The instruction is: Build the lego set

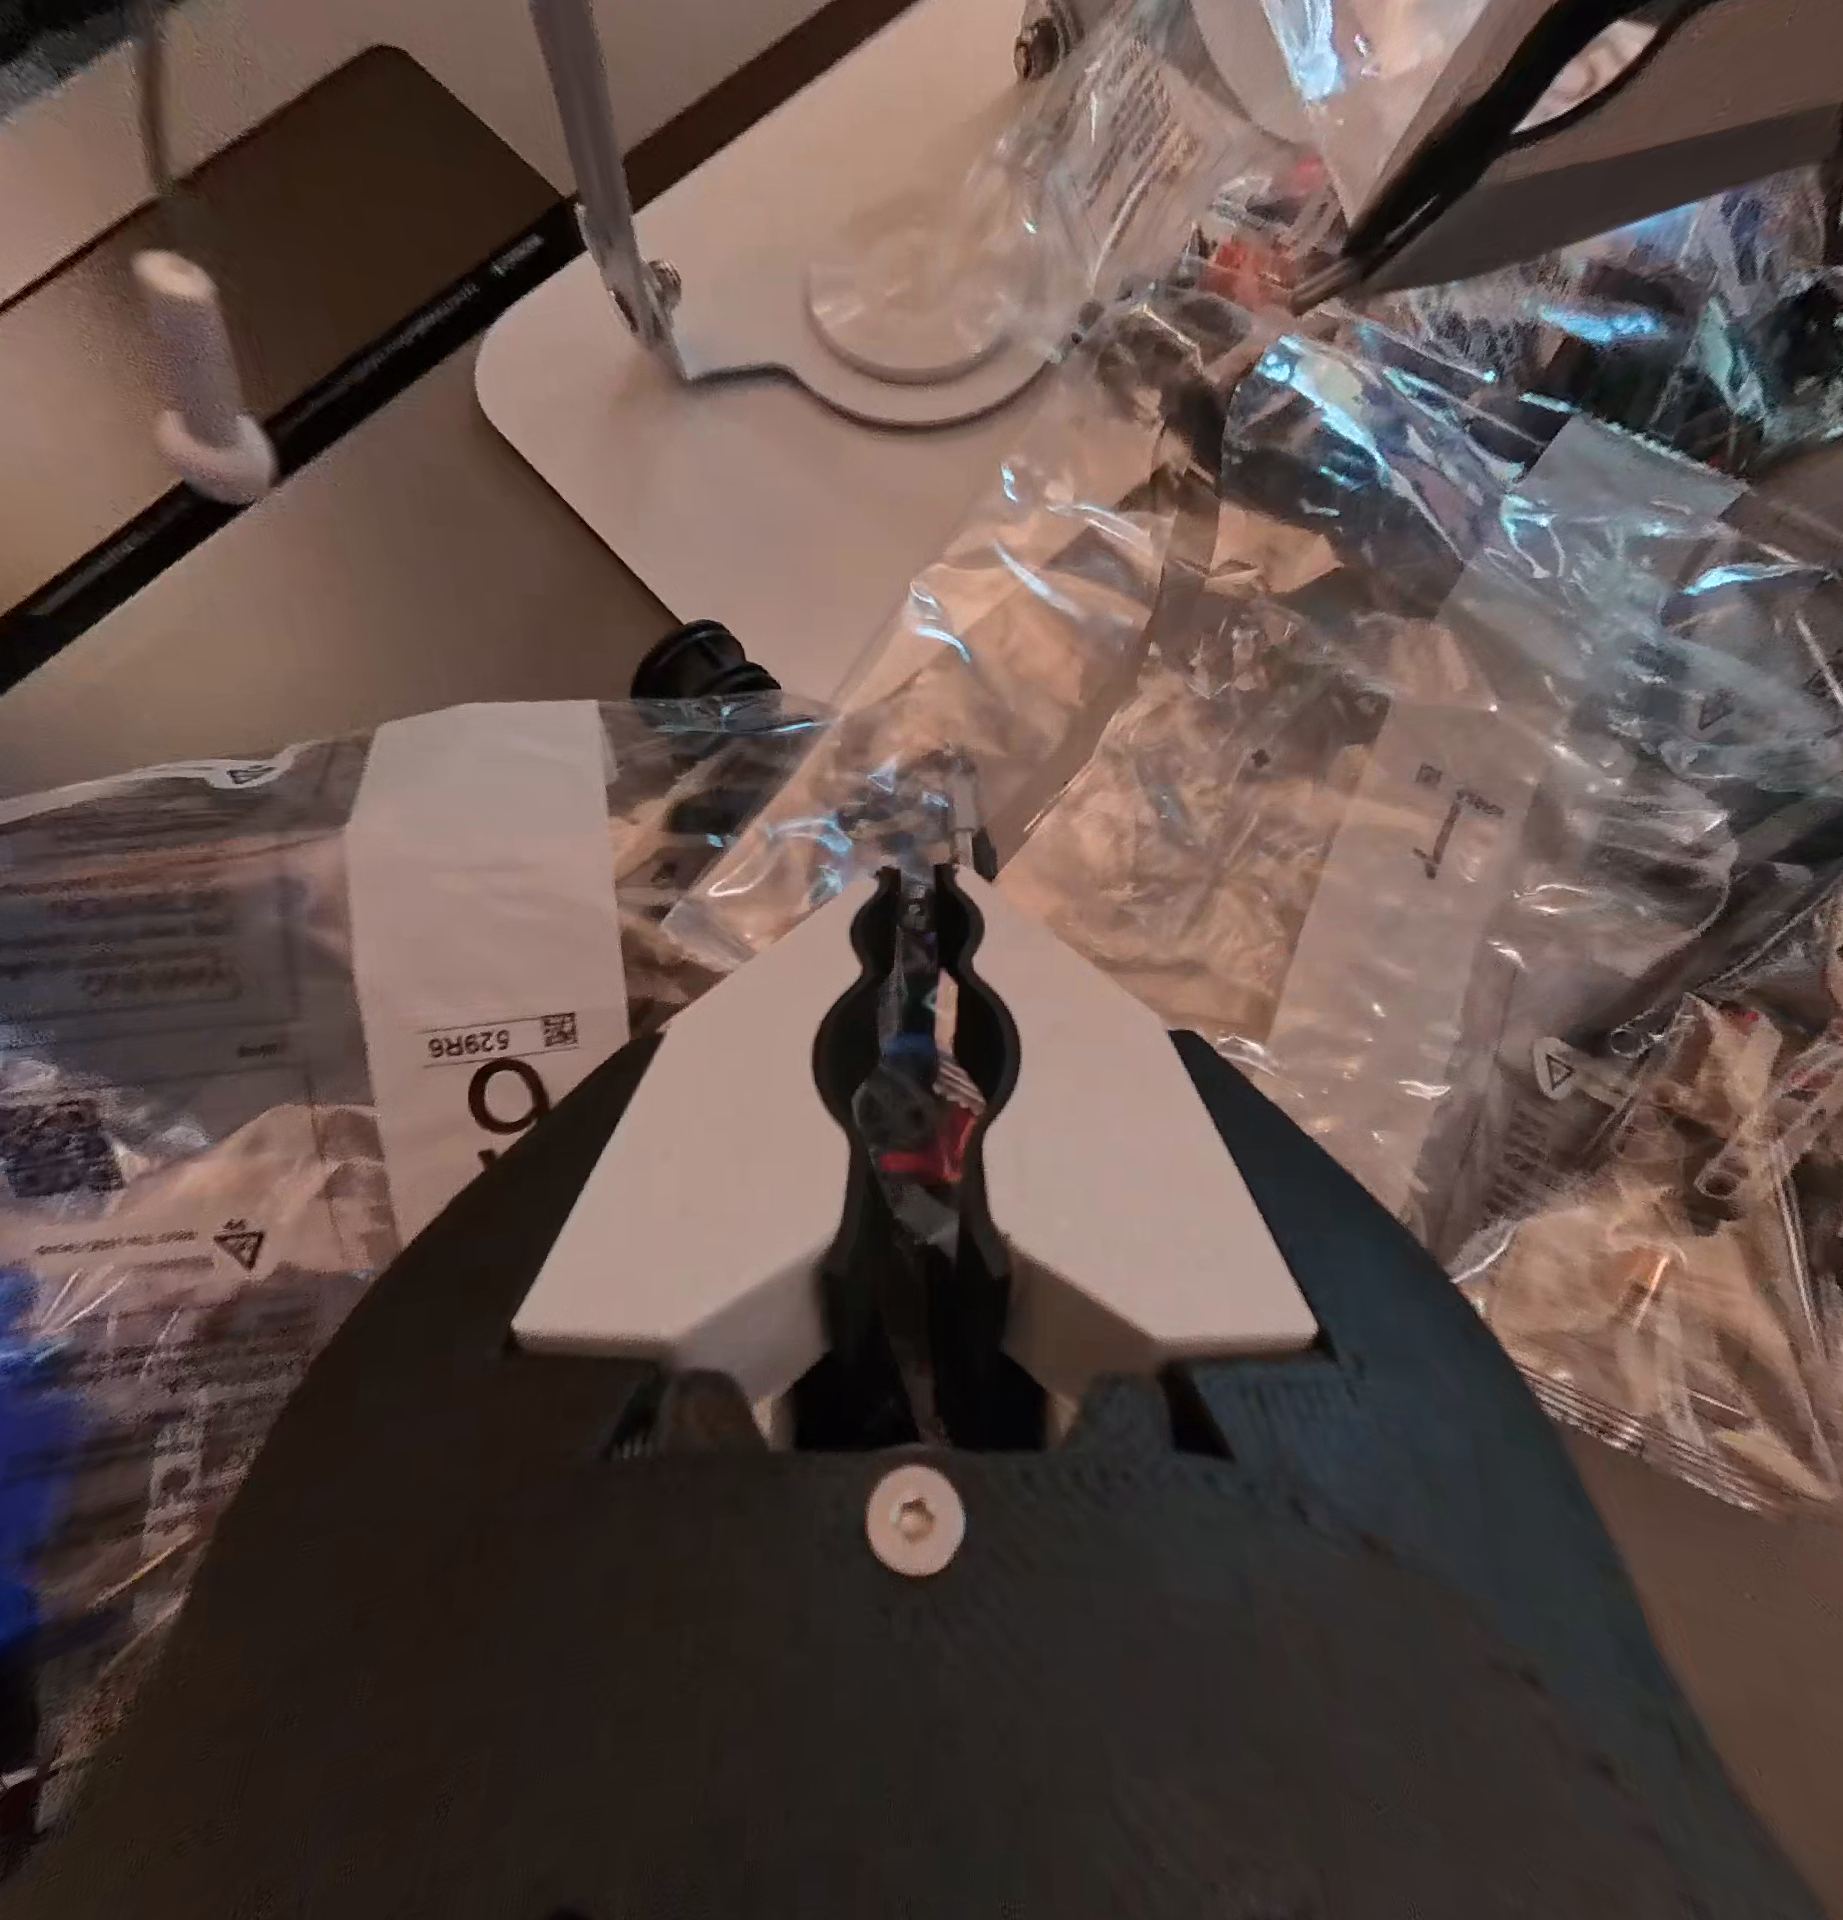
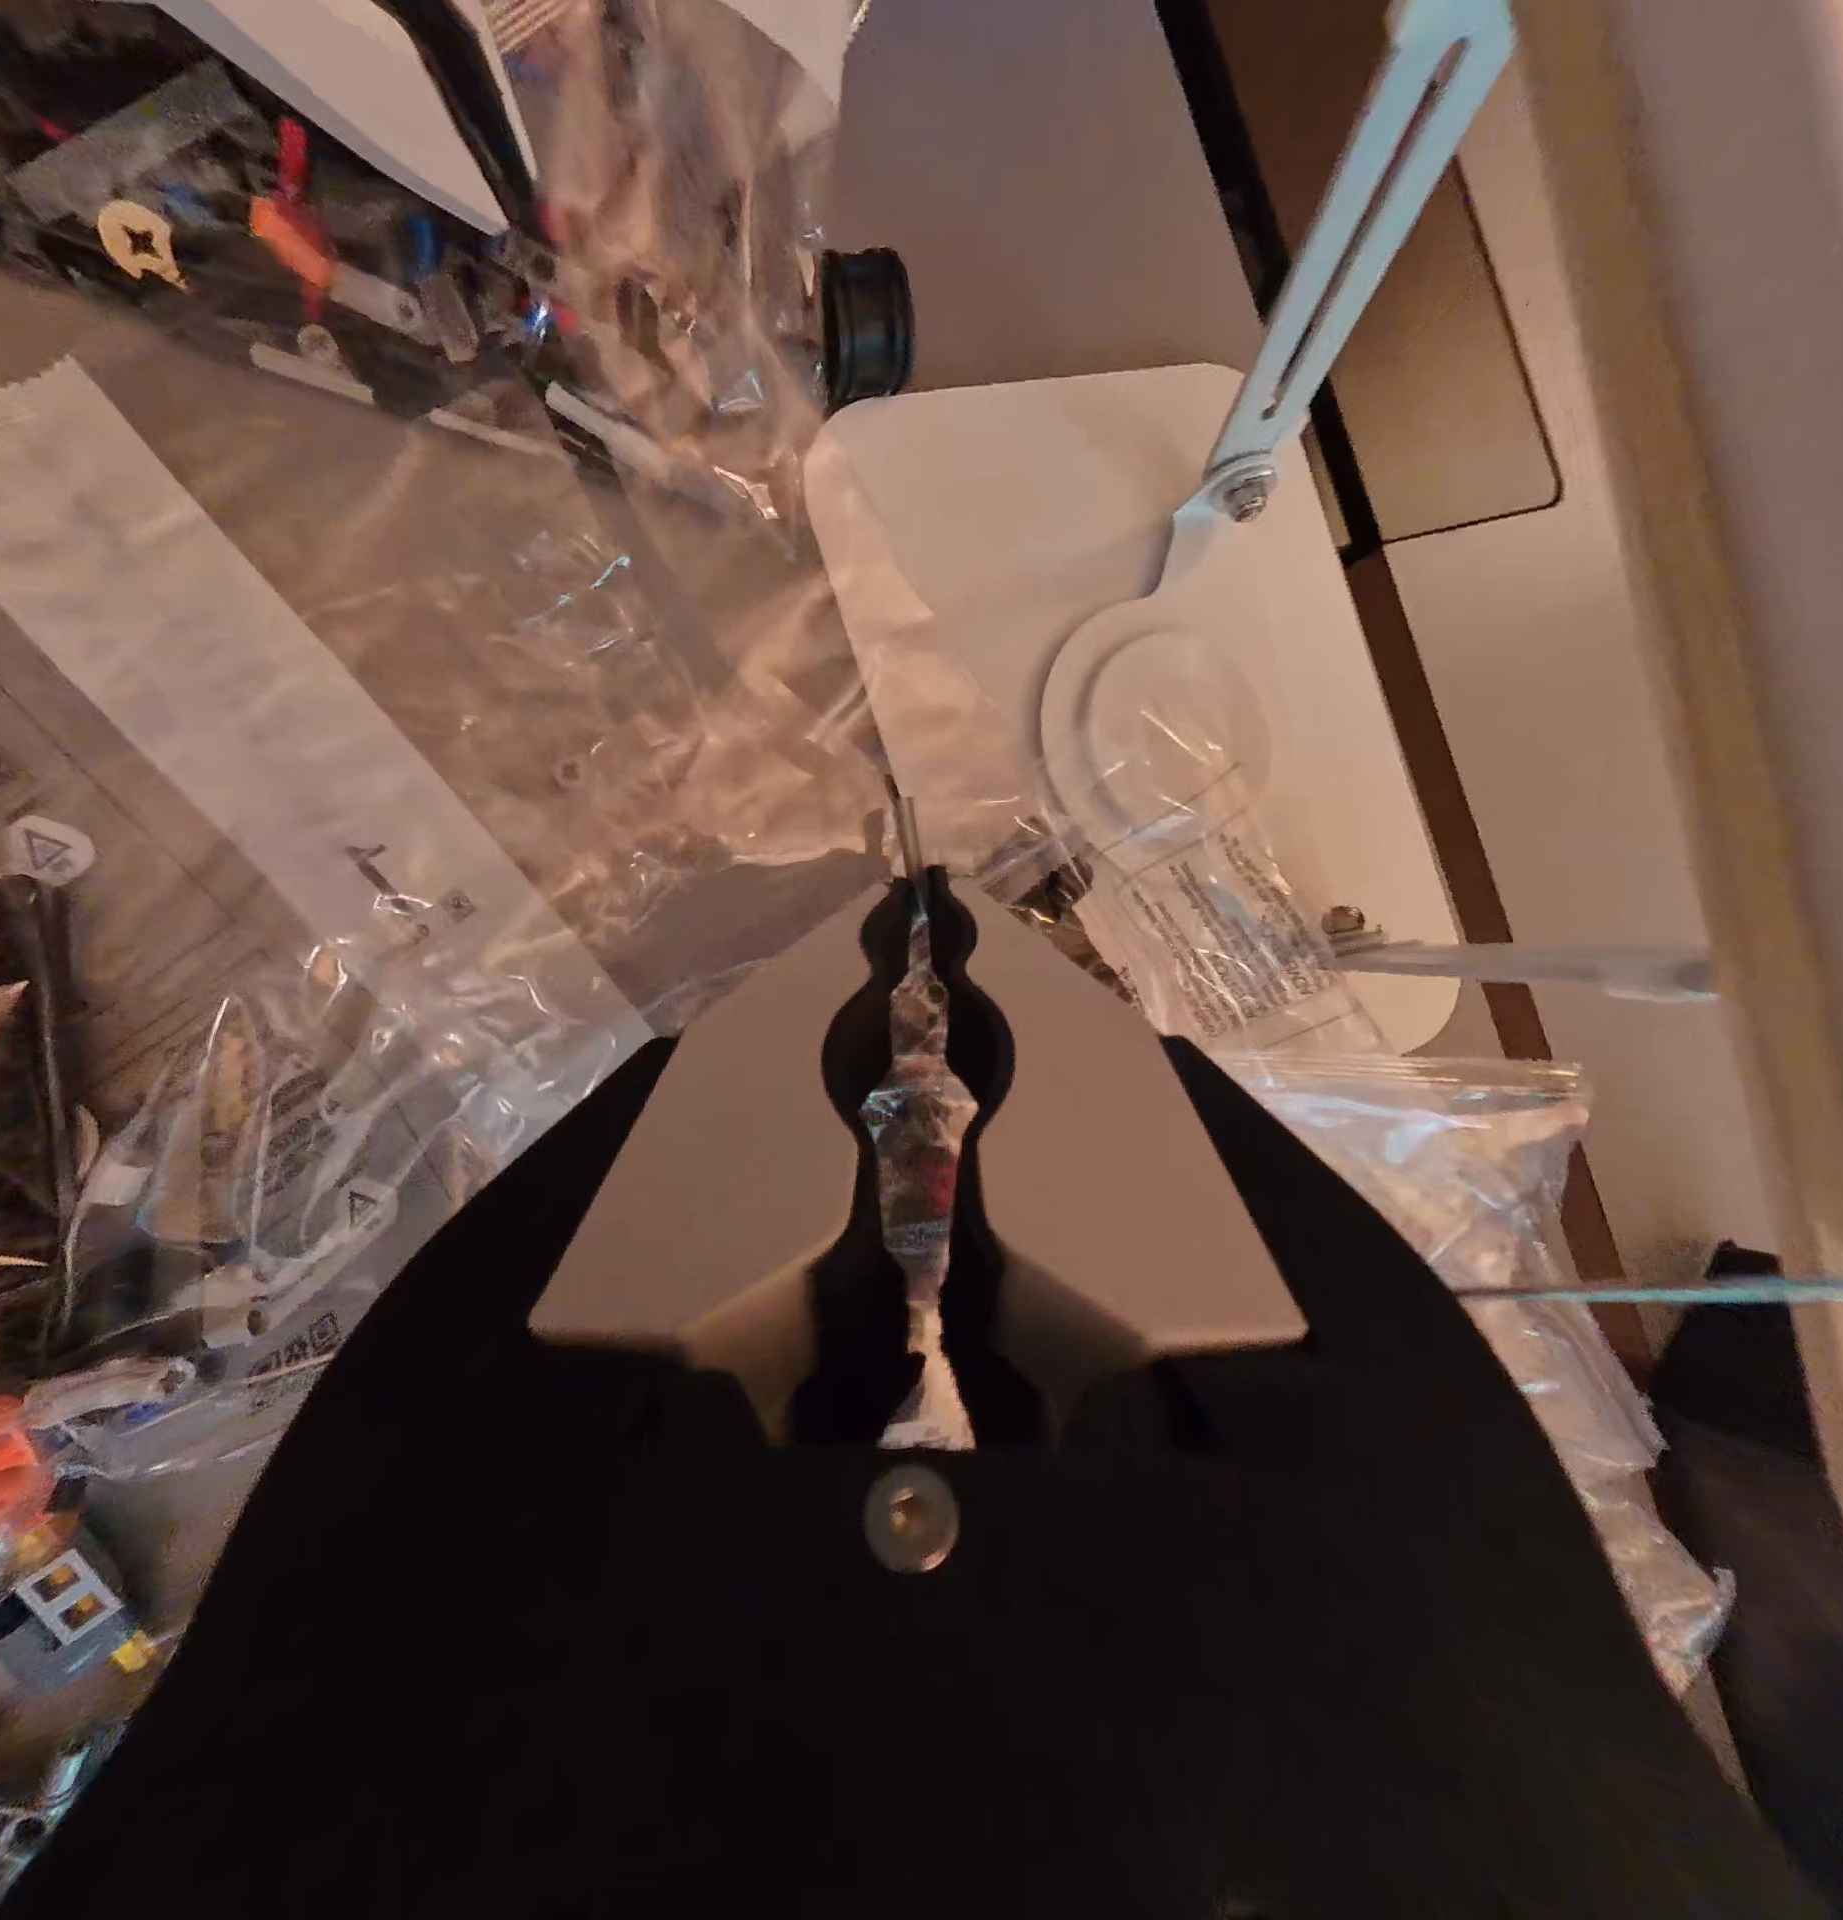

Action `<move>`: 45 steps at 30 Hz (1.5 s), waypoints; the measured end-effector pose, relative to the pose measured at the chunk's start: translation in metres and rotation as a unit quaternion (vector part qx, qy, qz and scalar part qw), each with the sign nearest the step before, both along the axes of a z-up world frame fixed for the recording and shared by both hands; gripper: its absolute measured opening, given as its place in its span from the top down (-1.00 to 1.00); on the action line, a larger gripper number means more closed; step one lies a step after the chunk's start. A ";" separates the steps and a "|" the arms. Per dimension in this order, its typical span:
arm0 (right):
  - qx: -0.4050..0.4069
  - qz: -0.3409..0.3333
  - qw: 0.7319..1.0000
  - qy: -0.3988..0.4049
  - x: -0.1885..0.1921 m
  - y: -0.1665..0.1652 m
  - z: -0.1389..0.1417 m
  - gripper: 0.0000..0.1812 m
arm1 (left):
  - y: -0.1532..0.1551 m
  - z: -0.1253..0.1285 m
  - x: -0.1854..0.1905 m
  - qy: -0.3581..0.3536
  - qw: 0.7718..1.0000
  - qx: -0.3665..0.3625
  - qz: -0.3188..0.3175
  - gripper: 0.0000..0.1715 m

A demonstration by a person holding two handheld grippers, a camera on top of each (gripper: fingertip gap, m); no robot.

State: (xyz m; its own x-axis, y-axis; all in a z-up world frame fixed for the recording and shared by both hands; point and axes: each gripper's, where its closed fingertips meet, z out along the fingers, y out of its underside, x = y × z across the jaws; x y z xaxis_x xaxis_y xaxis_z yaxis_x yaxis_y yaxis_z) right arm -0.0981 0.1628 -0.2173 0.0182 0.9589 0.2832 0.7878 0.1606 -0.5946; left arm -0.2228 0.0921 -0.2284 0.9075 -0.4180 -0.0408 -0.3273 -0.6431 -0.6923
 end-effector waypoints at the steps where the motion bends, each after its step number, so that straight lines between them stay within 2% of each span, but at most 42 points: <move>1: 0.001 0.004 1.000 -0.009 -0.002 -0.002 -0.004 1.00 | 0.000 -0.005 0.001 0.009 1.000 -0.008 -0.003 0.94; 4: 0.004 -0.001 0.999 -0.039 0.001 -0.001 -0.016 1.00 | -0.001 -0.005 -0.008 0.034 0.999 -0.010 0.014 0.94; 7: 0.010 -0.028 0.999 -0.045 0.009 0.011 -0.015 1.00 | -0.005 0.003 -0.022 0.031 0.999 -0.006 0.039 0.95; 10: 0.011 -0.043 0.997 -0.068 0.021 0.018 -0.019 1.00 | -0.013 -0.009 -0.032 0.030 0.997 -0.040 0.050 0.95; 14: -0.002 -0.042 0.996 -0.075 0.029 0.018 -0.019 1.00 | -0.014 -0.026 -0.030 0.017 0.996 -0.071 0.042 0.95; 20: -0.040 -0.046 0.996 -0.071 0.036 0.017 -0.022 1.00 | -0.014 -0.025 -0.020 -0.004 0.997 -0.070 0.024 0.94; 26: -0.044 -0.008 0.996 -0.079 0.025 0.002 -0.029 1.00 | -0.013 -0.023 -0.007 -0.019 0.997 -0.068 0.006 0.95; 32: -0.102 0.040 0.993 -0.043 0.012 -0.024 -0.023 1.00 | -0.013 -0.026 0.008 -0.026 0.997 -0.075 -0.017 0.94; 38: -0.184 0.123 0.975 0.012 0.001 -0.062 -0.008 1.00 | -0.014 -0.025 0.013 -0.030 0.996 -0.074 -0.029 0.94; 45: -0.224 0.197 0.954 0.025 -0.002 -0.095 0.001 1.00 | -0.015 -0.029 0.013 -0.009 0.996 -0.081 -0.034 0.95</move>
